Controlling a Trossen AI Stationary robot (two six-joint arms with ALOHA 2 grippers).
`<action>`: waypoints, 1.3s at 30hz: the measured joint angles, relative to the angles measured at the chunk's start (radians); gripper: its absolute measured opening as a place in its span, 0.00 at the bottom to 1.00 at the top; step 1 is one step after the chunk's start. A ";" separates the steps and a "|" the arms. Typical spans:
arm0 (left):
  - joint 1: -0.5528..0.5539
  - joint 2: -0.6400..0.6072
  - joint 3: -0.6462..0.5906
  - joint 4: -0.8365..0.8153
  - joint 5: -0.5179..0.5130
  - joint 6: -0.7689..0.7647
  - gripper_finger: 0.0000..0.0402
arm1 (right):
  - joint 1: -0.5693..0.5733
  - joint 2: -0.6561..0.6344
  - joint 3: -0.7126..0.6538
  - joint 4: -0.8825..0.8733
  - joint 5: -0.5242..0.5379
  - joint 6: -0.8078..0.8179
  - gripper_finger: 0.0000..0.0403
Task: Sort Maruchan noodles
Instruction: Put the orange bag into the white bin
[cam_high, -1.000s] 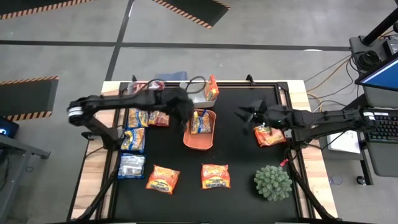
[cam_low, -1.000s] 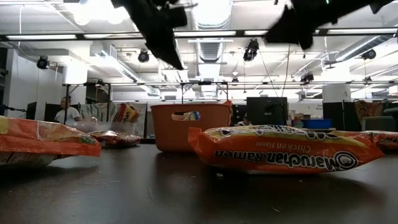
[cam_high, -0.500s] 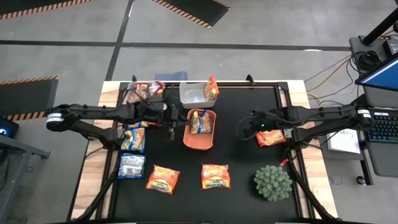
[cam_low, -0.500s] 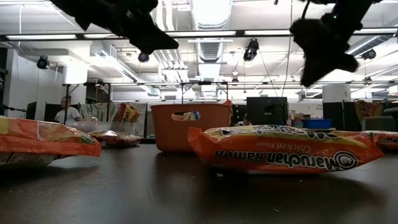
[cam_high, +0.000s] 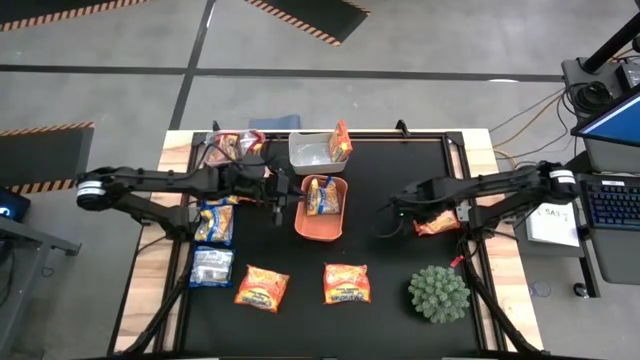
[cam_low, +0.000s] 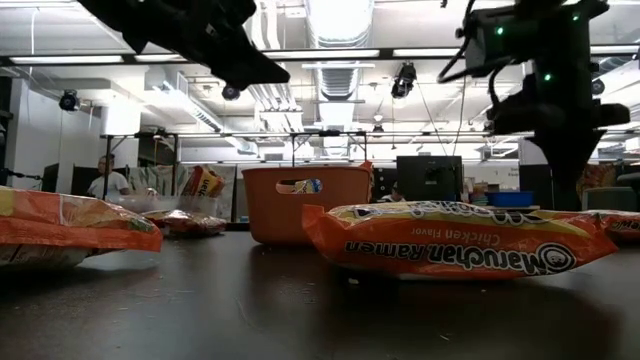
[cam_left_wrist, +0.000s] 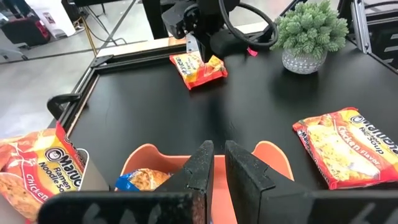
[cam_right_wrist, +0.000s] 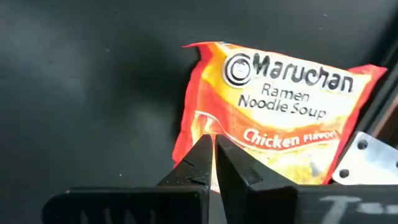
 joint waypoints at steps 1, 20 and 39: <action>0.000 0.003 0.000 0.000 0.000 0.000 0.06 | 0.000 0.015 0.000 0.007 0.003 -0.009 0.02; 0.000 0.040 0.001 0.004 0.000 0.000 0.06 | -0.022 0.081 0.009 0.058 -0.001 -0.012 0.41; 0.000 0.040 0.001 0.008 -0.001 0.000 0.06 | -0.014 0.440 0.174 -0.137 0.054 0.007 0.60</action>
